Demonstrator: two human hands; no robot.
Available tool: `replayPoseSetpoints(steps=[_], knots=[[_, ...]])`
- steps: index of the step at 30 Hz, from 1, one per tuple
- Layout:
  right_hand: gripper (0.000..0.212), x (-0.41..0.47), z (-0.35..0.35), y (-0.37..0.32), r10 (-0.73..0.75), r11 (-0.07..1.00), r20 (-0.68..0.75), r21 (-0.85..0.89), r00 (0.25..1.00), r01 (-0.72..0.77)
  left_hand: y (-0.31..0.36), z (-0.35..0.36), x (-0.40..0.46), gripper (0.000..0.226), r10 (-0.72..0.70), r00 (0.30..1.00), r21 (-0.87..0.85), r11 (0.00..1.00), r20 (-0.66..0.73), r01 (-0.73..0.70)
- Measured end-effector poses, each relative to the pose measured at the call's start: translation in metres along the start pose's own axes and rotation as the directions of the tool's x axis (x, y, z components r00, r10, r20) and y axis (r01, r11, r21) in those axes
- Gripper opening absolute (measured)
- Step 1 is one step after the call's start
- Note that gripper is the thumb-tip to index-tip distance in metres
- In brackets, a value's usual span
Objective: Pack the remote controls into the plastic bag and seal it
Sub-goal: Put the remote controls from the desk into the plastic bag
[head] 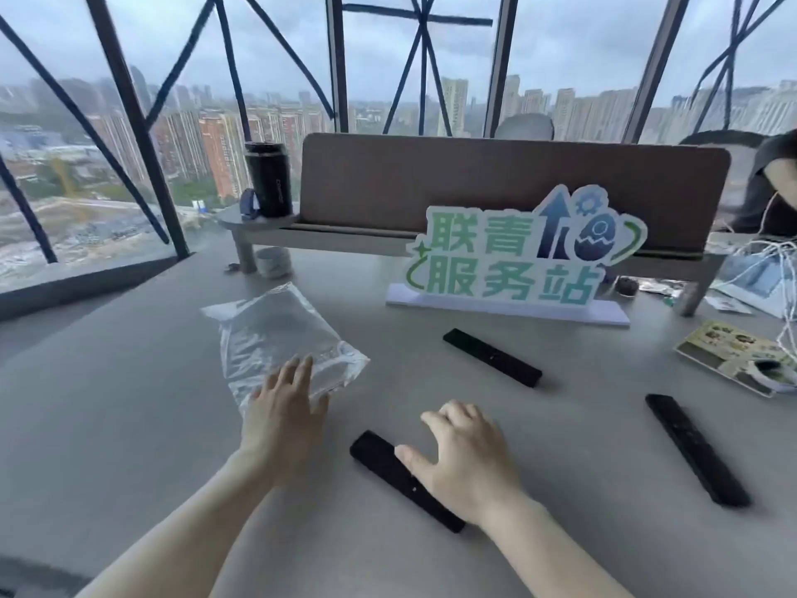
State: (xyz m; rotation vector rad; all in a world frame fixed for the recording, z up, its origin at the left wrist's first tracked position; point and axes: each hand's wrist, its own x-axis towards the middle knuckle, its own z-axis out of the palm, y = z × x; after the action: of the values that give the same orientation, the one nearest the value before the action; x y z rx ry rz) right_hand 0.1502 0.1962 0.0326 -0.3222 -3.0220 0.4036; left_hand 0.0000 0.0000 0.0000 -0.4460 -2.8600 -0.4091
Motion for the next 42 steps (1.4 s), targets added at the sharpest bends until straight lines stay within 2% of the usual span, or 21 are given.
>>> replayPoseSetpoints(steps=[4,8,10,12,14,17,19,20,21,22,24,26,28,30,32,35,39,40,41,42], knots=[[0.042,-0.025,-0.001,-0.022,0.044,0.999,0.052,-0.012,0.998,-0.043,-0.028,-0.009,-0.014,0.022,-0.018,0.996,-0.025,1.0,-0.09,0.016],[0.036,-0.025,-0.007,-0.019,0.118,0.982,0.228,0.117,0.966,-0.148,-0.017,-0.019,-0.008,0.027,0.011,0.996,-0.051,0.999,-0.086,-0.016],[0.036,-0.028,-0.009,-0.02,0.141,0.936,0.258,0.279,0.956,-0.214,-0.012,-0.027,-0.009,0.026,0.071,0.993,-0.038,0.996,-0.096,-0.075],[0.031,-0.027,-0.017,-0.026,0.147,0.782,0.298,0.55,0.943,-0.295,-0.002,-0.034,-0.015,0.018,0.137,0.986,-0.042,0.989,-0.095,-0.141],[0.026,-0.016,-0.028,-0.033,0.17,0.618,0.336,0.696,0.926,-0.366,0.006,-0.04,-0.021,0.017,0.179,0.977,-0.107,0.976,-0.112,-0.191],[0.027,0.011,-0.034,-0.049,0.179,0.578,0.419,0.688,0.89,-0.44,0.018,-0.05,-0.031,0.02,0.185,0.968,-0.16,0.964,-0.17,-0.212],[0.022,0.028,-0.034,-0.063,0.177,0.443,0.464,0.75,0.868,-0.491,0.024,-0.055,-0.035,0.021,0.155,0.973,-0.201,0.961,-0.174,-0.189],[0.02,0.034,-0.033,-0.067,0.175,0.357,0.453,0.798,0.874,-0.485,0.025,-0.057,-0.036,0.021,0.128,0.977,-0.232,0.958,-0.168,-0.165],[0.019,0.037,-0.032,-0.069,0.18,0.319,0.411,0.835,0.894,-0.449,0.025,-0.059,-0.036,0.022,0.108,0.98,-0.256,0.955,-0.168,-0.15],[0.019,0.037,-0.031,-0.068,0.2,0.334,0.357,0.851,0.912,-0.406,0.025,-0.06,-0.036,0.022,0.094,0.981,-0.275,0.951,-0.169,-0.139],[0.02,0.032,-0.025,-0.053,0.297,0.46,0.219,0.82,0.929,-0.34,0.023,-0.059,-0.036,0.023,0.074,0.983,-0.314,0.941,-0.169,-0.125],[0.02,0.032,-0.02,-0.024,0.411,0.588,0.069,0.742,0.909,-0.322,0.022,-0.056,-0.036,0.023,0.077,0.984,-0.322,0.939,-0.161,-0.126],[0.022,0.04,-0.02,0.012,0.49,0.705,-0.061,0.615,0.87,-0.354,0.023,-0.05,-0.035,0.022,0.085,0.984,-0.308,0.942,-0.153,-0.13],[0.037,0.055,-0.02,0.048,0.52,0.808,-0.17,0.415,0.837,-0.418,0.025,-0.046,-0.034,0.022,0.082,0.986,-0.326,0.937,-0.147,-0.126],[0.048,0.071,-0.018,0.077,0.525,0.842,-0.176,0.25,0.833,-0.478,0.028,-0.044,-0.032,0.025,0.078,0.988,-0.345,0.931,-0.135,-0.121],[0.055,0.088,-0.008,0.102,0.537,0.838,-0.086,0.165,0.839,-0.519,0.032,-0.039,-0.026,0.033,0.113,0.99,-0.311,0.941,-0.089,-0.136],[0.043,0.089,-0.002,0.106,0.459,0.878,-0.221,-0.033,0.86,-0.477,0.033,-0.037,-0.018,0.027,0.136,0.99,-0.218,0.968,0.036,-0.125],[0.039,0.09,0.0,0.107,0.46,0.879,-0.217,-0.024,0.861,-0.476,0.033,-0.037,-0.017,0.027,0.132,0.99,-0.213,0.97,0.055,-0.118],[0.035,0.088,-0.001,0.106,0.489,0.872,-0.181,0.07,0.853,-0.485,0.032,-0.037,-0.016,0.028,0.123,0.99,-0.229,0.968,0.066,-0.105],[0.032,0.086,-0.005,0.104,0.523,0.837,-0.097,0.243,0.847,-0.49,0.033,-0.038,-0.014,0.029,0.111,0.992,-0.256,0.962,0.066,-0.091]])
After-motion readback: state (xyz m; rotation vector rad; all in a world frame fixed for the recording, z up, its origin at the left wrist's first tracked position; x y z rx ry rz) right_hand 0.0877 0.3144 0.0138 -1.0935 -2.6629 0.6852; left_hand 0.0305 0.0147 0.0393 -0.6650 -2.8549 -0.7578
